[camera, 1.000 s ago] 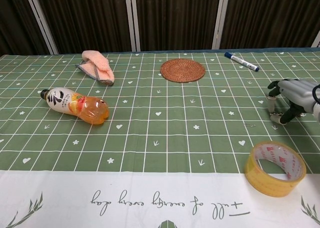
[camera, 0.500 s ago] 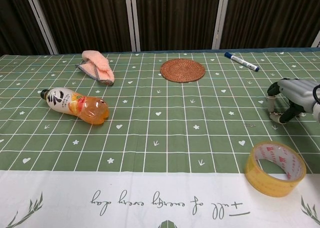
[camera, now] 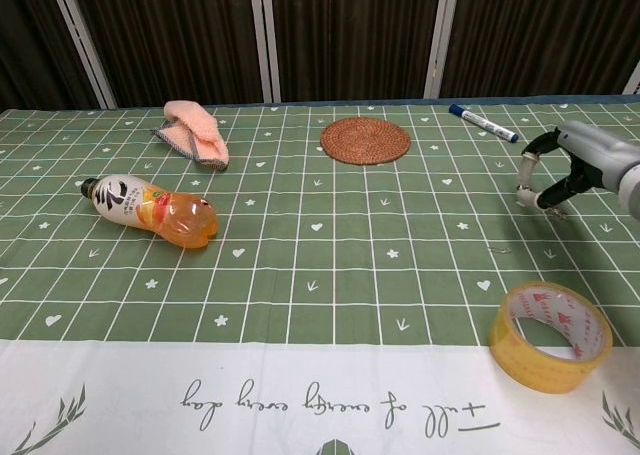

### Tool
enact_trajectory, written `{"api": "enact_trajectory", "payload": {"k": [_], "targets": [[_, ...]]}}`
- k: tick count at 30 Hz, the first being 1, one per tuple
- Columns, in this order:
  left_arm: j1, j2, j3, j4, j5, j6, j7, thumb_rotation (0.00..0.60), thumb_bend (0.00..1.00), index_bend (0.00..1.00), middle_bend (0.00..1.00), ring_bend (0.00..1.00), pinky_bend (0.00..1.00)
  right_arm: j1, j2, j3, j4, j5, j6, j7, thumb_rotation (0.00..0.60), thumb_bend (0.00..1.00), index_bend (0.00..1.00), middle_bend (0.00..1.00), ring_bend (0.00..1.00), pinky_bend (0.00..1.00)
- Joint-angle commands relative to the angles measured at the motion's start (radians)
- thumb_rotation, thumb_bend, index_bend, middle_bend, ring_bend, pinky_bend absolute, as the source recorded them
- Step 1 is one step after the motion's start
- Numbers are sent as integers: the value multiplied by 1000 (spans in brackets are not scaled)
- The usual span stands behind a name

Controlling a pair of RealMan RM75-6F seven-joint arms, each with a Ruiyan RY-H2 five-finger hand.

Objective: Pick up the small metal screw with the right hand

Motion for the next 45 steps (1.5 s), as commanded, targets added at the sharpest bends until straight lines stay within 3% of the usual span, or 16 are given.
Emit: {"api": "enact_trajectory", "payload": {"k": [1,7,14,28,45], "targets": [[2,1,-1,-3,5,8,-2,600,79,0,0,0,0,-19,22,75,-102,71,11,88,600,313,617,163,0,0],[5,0,0,-4,12,16,-3,600,78,0,0,0,0,-41,12,148,-200,108,53,218,600,331,628,165,0,0],[6,1,-3,-1,12,21,-14,600,78,0,0,0,0,-56,-44,173,-254,127,116,323,600,332,630,165,0,0],[11,7,-1,-5,29,36,-27,600,77,0,0,0,0,-86,-94,117,-267,102,175,358,600,340,632,165,0,0],[19,14,0,-16,33,49,-21,600,81,0,0,0,0,-105,-112,83,-256,112,166,351,600,347,636,165,0,0]]}}
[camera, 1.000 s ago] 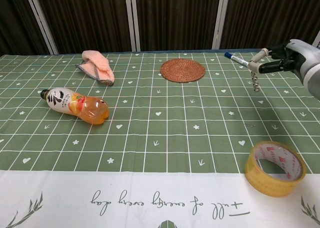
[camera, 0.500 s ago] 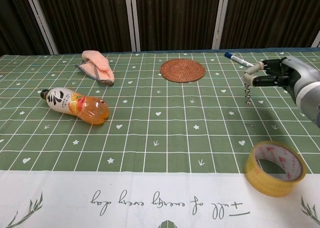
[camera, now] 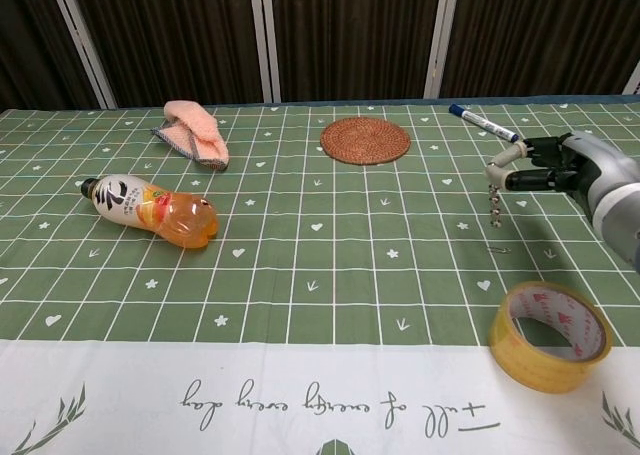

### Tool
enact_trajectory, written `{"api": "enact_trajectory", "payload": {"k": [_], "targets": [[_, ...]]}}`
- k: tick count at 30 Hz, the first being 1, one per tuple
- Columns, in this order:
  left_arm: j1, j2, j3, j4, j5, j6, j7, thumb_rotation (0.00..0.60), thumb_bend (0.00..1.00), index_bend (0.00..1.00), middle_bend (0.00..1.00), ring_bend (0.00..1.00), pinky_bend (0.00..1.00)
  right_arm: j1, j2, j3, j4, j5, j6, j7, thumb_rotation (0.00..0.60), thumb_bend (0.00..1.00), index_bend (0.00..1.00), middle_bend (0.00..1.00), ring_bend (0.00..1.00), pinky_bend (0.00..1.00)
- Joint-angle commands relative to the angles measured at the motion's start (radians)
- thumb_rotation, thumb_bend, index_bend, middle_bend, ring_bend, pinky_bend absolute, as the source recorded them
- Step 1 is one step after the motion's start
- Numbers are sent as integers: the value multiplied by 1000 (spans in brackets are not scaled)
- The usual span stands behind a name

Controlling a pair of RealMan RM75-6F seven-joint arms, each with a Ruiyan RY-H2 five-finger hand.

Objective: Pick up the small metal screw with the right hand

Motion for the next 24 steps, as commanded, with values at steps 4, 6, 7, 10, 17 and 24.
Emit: {"api": "enact_trajectory", "payload": {"k": [4,6,7,10,17,24], "targets": [[6,5,1,-5,8,14,-2,600,79,0,0,0,0,-2,-17,-9,23,9,-5,-6,600,346,637,165,0,0],[7,6,1,-6,9,15,-4,600,79,0,0,0,0,-2,-21,-9,30,8,-6,-6,600,346,637,165,0,0],[8,7,1,-7,10,16,-4,600,80,0,0,0,0,-2,-22,-9,33,8,-7,-7,600,347,638,165,0,0],[9,8,1,-8,15,21,-5,600,80,0,0,0,0,-2,-26,-8,42,5,-8,-7,600,347,639,165,0,0],[11,9,0,-10,15,23,-4,600,79,0,0,0,0,-4,-31,-10,50,3,-16,-7,600,347,639,168,0,0],[11,9,0,-12,17,23,-1,600,80,0,0,0,0,-7,-31,-6,53,3,-21,-8,600,348,639,168,0,0]]}}
